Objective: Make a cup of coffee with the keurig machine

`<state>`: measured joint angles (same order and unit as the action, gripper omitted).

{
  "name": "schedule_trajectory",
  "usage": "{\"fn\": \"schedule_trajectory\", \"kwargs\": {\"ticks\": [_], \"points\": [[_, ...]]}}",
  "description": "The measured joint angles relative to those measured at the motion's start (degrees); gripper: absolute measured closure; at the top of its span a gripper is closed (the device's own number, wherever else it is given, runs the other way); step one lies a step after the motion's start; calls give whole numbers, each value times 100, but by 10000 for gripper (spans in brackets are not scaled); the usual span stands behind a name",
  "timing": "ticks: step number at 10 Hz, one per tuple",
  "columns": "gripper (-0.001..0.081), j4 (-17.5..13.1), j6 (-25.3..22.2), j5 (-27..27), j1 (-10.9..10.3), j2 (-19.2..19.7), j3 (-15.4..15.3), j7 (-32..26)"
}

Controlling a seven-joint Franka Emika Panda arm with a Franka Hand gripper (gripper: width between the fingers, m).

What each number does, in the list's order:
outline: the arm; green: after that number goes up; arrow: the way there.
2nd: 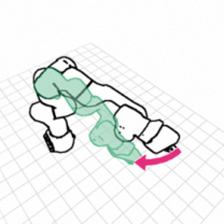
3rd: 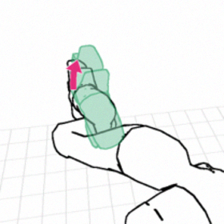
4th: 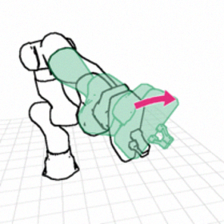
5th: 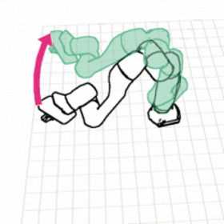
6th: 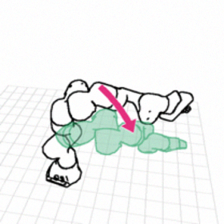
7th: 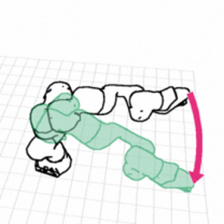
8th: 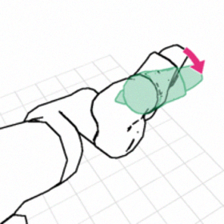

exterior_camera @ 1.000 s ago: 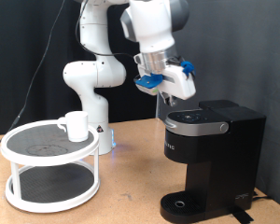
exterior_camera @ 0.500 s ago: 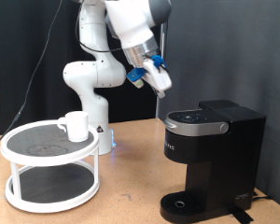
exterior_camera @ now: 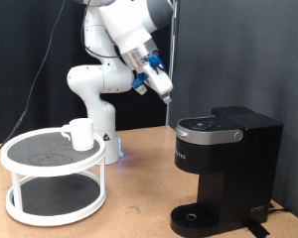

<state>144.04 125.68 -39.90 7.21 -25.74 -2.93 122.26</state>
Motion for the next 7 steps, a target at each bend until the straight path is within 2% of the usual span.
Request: {"fn": "schedule_trajectory", "kwargs": {"ticks": [1,2,4,5,7], "points": [[806,229,107,-169,5,-206,80,-54],[806,396,-32,-187,13,-396,210,-143],[806,450,-1159,316,90,-625,596,-434],[806,451,-1563,573,163,-710,747,-508],[806,506,-1894,791,342,-904,1003,-681]]}}
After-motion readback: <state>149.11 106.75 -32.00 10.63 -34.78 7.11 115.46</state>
